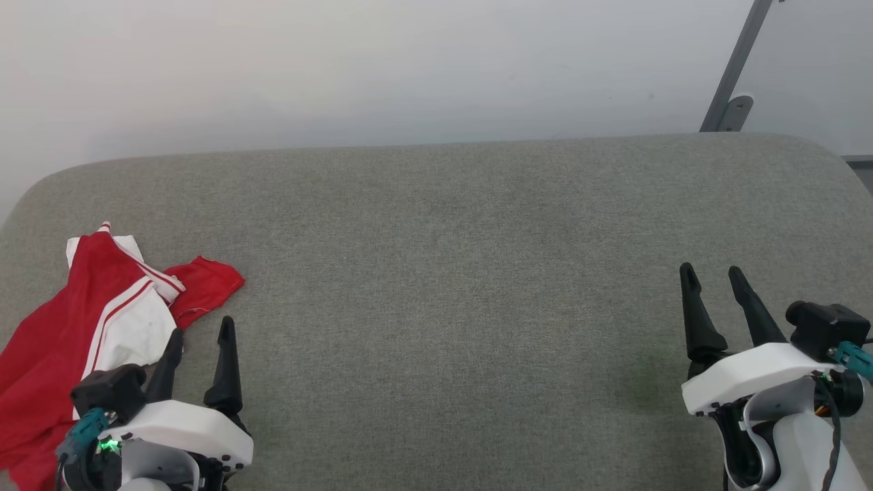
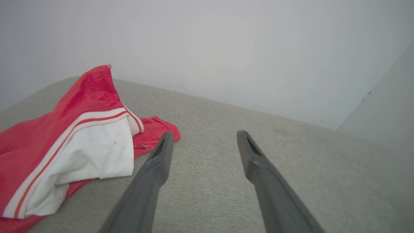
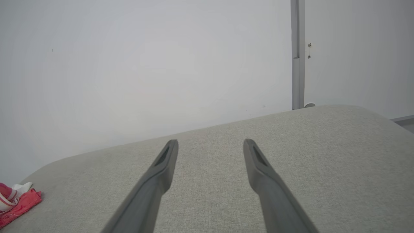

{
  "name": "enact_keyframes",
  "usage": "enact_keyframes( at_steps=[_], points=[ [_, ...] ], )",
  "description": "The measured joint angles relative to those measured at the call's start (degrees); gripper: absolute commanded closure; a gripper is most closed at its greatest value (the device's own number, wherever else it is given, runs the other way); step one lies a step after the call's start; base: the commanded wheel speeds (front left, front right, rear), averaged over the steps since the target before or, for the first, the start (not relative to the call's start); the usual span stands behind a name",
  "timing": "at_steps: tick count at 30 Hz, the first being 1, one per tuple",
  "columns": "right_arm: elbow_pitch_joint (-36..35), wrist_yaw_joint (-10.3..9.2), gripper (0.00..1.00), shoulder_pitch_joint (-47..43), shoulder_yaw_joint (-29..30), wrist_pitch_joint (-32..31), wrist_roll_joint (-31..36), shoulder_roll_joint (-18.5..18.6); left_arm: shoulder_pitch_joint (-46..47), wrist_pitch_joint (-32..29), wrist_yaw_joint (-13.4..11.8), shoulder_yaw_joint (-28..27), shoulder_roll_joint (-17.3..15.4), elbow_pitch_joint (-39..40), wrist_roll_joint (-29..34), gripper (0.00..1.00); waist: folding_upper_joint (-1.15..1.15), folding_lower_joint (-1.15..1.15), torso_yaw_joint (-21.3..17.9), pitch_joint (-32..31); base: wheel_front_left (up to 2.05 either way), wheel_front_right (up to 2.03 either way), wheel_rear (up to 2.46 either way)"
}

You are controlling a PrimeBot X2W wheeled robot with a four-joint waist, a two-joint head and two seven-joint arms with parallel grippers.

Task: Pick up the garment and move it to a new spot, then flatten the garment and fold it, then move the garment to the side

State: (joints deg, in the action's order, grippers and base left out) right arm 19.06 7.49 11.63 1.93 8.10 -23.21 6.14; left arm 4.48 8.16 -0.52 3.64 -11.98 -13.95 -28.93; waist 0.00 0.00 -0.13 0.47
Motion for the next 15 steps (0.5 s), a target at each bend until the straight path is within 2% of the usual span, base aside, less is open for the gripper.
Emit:
enact_keyframes(
  at_steps=[7, 15],
  points=[
    [-0.3, 0.00, 0.00, 0.0, -0.7, 1.1, 2.7, 0.0, -0.4, 1.0, -1.0, 0.8, -0.3, 1.2, 3.9, 0.00, 0.00, 0.00, 0.0, 0.1, 0.00, 0.00, 0.00],
    [-0.3, 0.00, 0.00, 0.5, -1.4, 2.1, 4.4, 0.2, -1.3, 2.0, -1.0, 1.1, -0.3, 1.9, 6.9, 0.00, 0.00, 0.00, 0.0, 0.2, 0.00, 0.00, 0.00]
  ],
)
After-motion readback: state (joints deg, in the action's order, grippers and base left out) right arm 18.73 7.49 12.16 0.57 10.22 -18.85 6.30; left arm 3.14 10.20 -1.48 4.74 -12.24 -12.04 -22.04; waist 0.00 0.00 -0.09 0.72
